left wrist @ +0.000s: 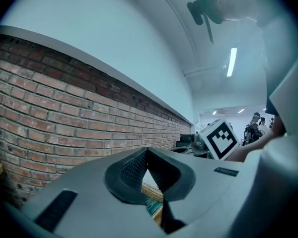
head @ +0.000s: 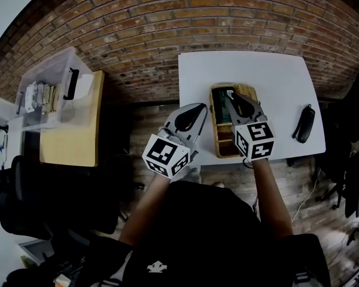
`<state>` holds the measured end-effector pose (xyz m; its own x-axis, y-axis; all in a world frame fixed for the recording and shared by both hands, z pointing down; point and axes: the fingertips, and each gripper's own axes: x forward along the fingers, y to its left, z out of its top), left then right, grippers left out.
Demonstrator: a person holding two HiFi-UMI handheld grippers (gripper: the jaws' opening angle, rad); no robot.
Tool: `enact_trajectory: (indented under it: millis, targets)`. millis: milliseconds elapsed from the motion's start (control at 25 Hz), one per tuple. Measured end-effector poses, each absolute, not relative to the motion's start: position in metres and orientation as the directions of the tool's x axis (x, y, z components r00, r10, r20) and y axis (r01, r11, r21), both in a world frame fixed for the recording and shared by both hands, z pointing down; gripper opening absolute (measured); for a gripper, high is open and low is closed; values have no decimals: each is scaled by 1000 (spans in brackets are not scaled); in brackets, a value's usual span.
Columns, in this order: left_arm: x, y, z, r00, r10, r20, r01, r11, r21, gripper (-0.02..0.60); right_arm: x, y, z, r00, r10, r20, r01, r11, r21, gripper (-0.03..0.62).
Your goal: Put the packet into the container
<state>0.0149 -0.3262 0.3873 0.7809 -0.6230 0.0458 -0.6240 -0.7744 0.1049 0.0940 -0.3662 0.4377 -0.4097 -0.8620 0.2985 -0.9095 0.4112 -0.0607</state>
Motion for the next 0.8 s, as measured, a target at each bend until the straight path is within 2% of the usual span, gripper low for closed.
enact_trajectory:
  millis: [160, 480, 800]
  targets:
    - [18, -325, 385, 782, -622, 41, -623, -777, 96, 6, 90, -352, 411, -431, -881, 193, -901, 433, -37, 5]
    - [29, -321, 380, 790, -612, 33, -612, -788, 57, 6, 83, -329, 389, -507, -861, 43, -862, 505, -47, 5]
    - [29, -320, 378, 782, -623, 32, -624, -781, 23, 6, 77, -319, 375, -519, -855, 10, -855, 519, 1, 5]
